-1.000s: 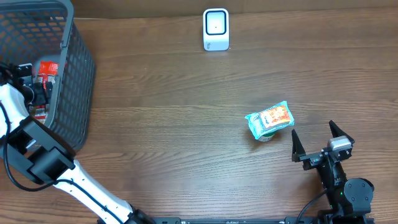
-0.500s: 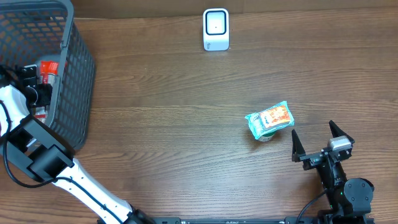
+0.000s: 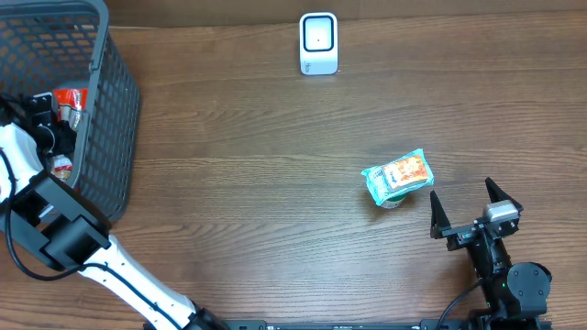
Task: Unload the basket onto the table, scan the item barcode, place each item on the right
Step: 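Grasp the long red-and-beige pasta pack and lift it out, then lower the pasta pack onto the table left of the snack packet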
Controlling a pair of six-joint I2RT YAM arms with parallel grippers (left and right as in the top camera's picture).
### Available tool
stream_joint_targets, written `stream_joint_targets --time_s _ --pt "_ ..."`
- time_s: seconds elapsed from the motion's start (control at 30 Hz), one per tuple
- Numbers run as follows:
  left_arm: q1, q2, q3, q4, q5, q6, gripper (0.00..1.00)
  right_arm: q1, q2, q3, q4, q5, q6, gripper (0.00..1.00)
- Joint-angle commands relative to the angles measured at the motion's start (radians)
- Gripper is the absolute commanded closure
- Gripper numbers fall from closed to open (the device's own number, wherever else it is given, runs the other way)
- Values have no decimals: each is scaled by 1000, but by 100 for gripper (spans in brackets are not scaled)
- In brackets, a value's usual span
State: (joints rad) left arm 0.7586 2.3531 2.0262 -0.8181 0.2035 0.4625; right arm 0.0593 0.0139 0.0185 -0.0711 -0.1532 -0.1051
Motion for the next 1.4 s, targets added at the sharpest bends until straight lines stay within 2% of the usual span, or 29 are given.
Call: stream_joint_targets --time_s 0.0,0.17,0.33,0.4,0.47,0.73,0.9,1.07,1.27,1.37 --pt "-30 -222 13 17 81 -64 96 -4 -10 -11 5 -6 -1 0" --pt "-65 -406 13 64 71 -90 96 -4 -10 -11 4 -6 -1 0" --pt "-103 -572 13 109 -55 -132 96 -3 -10 -11 5 -6 -1 0" --pt "-114 -634 13 125 -82 -176 96 -4 -10 -11 5 -6 -1 0" --pt "-121 -713 13 130 -76 -269 96 -3 -10 -11 5 -6 -1 0" --pt "-230 -851 13 -52 54 -483 96 -3 -10 -11 5 -6 -1 0" --pt "-394 -867 11 -282 112 -558 96 -4 -10 -11 5 -6 -1 0" --pt "-606 -840 -34 -401 99 -571 96 -4 -10 -11 5 -6 -1 0" --pt "-858 -837 -255 -343 -101 -745 96 -4 -10 -11 5 -6 -1 0" --pt "-987 -835 -449 -222 -156 -854 96 -3 -10 -11 5 -6 -1 0"
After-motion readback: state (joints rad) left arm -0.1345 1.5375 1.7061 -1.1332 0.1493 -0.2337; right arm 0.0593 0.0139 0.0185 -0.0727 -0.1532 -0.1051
